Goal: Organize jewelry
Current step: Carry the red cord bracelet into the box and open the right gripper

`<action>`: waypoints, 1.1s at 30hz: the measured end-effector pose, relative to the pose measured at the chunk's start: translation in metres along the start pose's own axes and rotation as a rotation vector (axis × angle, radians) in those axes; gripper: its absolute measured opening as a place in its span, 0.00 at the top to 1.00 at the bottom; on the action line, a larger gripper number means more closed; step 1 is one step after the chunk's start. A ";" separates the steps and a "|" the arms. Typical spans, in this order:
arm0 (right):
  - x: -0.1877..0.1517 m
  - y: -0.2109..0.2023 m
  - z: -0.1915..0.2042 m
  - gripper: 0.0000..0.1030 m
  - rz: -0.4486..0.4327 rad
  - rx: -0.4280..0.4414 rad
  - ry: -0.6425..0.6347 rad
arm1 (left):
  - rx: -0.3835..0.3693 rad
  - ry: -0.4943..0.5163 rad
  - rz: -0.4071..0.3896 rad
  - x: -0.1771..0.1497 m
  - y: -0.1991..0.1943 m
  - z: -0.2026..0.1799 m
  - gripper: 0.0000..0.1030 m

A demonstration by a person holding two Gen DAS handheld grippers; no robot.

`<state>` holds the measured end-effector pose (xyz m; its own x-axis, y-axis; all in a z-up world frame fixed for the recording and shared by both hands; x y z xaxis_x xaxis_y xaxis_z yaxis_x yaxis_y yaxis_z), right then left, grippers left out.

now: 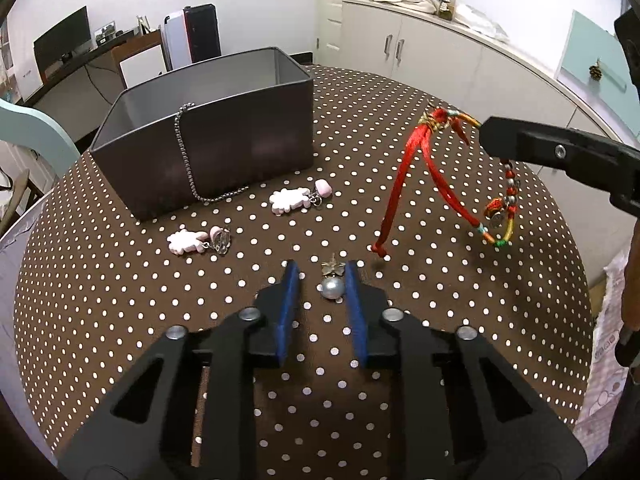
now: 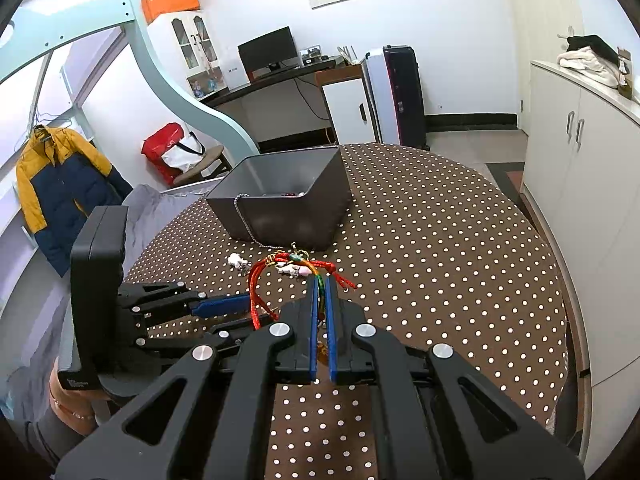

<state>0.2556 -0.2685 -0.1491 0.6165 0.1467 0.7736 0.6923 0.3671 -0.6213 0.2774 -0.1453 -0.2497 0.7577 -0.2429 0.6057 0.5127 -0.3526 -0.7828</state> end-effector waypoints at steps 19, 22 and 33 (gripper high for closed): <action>0.066 0.003 0.014 0.98 -0.093 0.009 -0.051 | -0.195 -0.132 -0.109 0.057 -0.062 0.054 0.89; 0.082 0.012 0.017 0.98 -0.105 0.006 -0.058 | -0.210 -0.144 -0.134 0.079 -0.069 0.065 0.89; 0.116 0.067 0.013 0.98 -0.090 -0.093 -0.067 | -0.210 -0.237 -0.064 0.130 -0.026 0.099 0.89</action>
<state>0.3687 -0.2147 -0.0990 0.5263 0.1797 0.8311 0.7771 0.2951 -0.5559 0.4026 -0.0782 -0.1646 0.8125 -0.0055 0.5829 0.4863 -0.5452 -0.6829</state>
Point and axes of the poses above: each gripper's, at about its wrist camera, not at the fingertips, and y roughly the way its jaws point, z to its left, x to its top, the point moved 6 cm from there along y, roughly the way its jaws point, and after that the axes turned 11 degrees about -y, right-handed, at the moved point
